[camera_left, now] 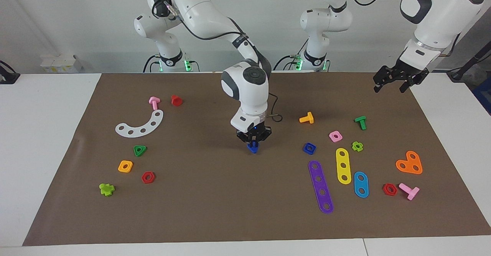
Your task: Unscrew and place screws in storage area
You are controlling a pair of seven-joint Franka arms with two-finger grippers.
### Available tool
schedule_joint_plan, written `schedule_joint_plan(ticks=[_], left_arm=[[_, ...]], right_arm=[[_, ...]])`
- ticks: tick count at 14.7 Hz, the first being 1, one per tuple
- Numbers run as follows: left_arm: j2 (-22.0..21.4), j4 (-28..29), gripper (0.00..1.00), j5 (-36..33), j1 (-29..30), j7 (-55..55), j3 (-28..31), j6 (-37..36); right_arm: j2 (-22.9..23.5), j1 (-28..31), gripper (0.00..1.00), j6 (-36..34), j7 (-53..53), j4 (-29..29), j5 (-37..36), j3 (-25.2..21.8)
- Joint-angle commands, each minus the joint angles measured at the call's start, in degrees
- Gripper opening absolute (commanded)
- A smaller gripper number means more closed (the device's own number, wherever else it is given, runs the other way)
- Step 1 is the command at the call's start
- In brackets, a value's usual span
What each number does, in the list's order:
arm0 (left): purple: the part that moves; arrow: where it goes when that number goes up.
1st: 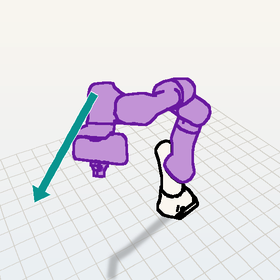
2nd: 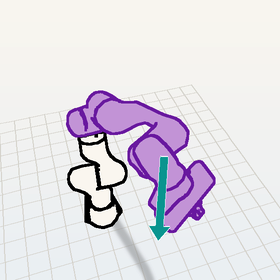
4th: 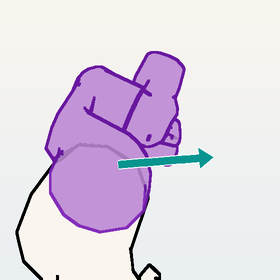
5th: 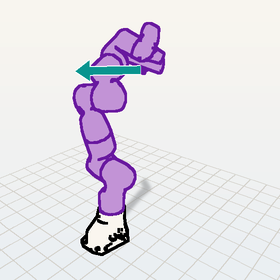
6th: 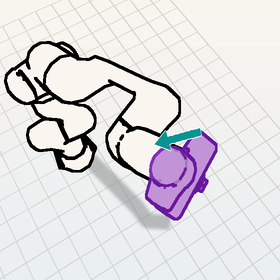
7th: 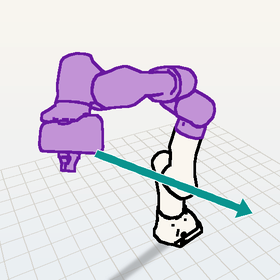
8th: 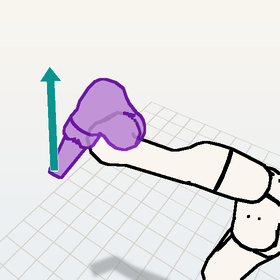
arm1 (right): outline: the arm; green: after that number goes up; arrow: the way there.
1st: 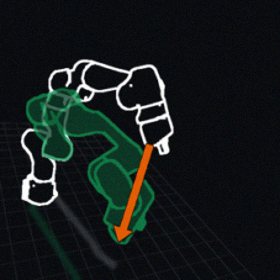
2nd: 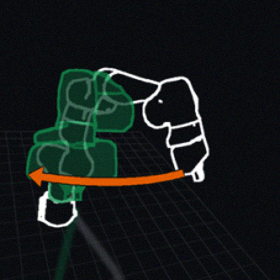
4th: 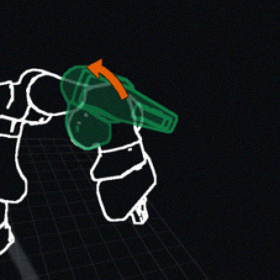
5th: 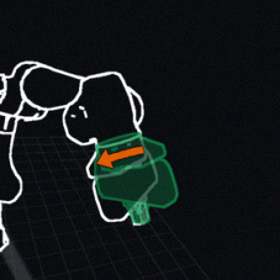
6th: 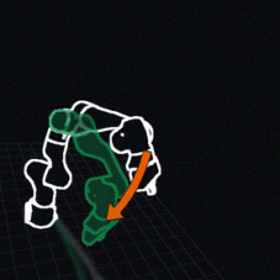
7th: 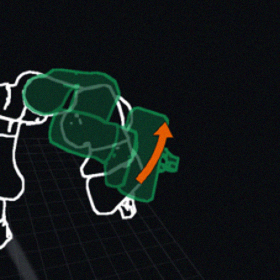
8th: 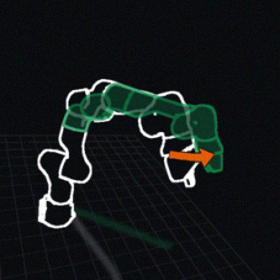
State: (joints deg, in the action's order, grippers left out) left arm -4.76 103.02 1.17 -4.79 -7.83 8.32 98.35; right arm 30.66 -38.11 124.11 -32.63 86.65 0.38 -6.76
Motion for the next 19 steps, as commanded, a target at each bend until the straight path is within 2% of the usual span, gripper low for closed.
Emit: schedule_joint_plan(ticks=[1,2,4,7,9,13,17,19], left_arm=[[-2.3,2.5,1.0,0.9,0.4,-0.8,-0.1,0.7],[-2.3,2.5,1.0,0.9,0.5,-0.8,-0.1,0.7],[-2.3,2.5,1.0,0.9,0.5,-0.9,-0.1,0.8],[-2.3,2.5,1.0,0.9,0.5,-0.9,-0.1,0.9],[-2.3,2.5,1.0,0.9,0.5,-0.9,-0.1,1.0],[-2.3,2.5,1.0,0.9,0.5,-0.9,-0.1,1.0],[-2.3,2.6,1.0,0.9,0.5,-0.8,-0.1,0.9],[-2.3,2.7,1.0,0.9,0.5,-0.8,-0.1,1.1]], right_arm=[[-15.2,8.2,0.0,-1.6,6.9,14.4,-0.1,0.9],[-18.6,11.3,0.0,-1.5,11.2,18.9,-0.1,0.9],[-21.5,18.2,0.0,-0.4,18.5,24.9,0.0,0.9],[-21.9,25.9,0.0,9.8,28.4,32.9,0.4,0.9],[-21.7,28.0,0.0,14.8,30.5,36.6,0.4,0.9],[-21.7,30.6,0.0,15.7,33.3,38.9,0.6,0.9],[-21.9,30.0,0.0,15.9,33.3,39.7,3.4,1.0],[-21.5,29.8,0.0,18.8,33.4,39.7,4.4,1.0]])
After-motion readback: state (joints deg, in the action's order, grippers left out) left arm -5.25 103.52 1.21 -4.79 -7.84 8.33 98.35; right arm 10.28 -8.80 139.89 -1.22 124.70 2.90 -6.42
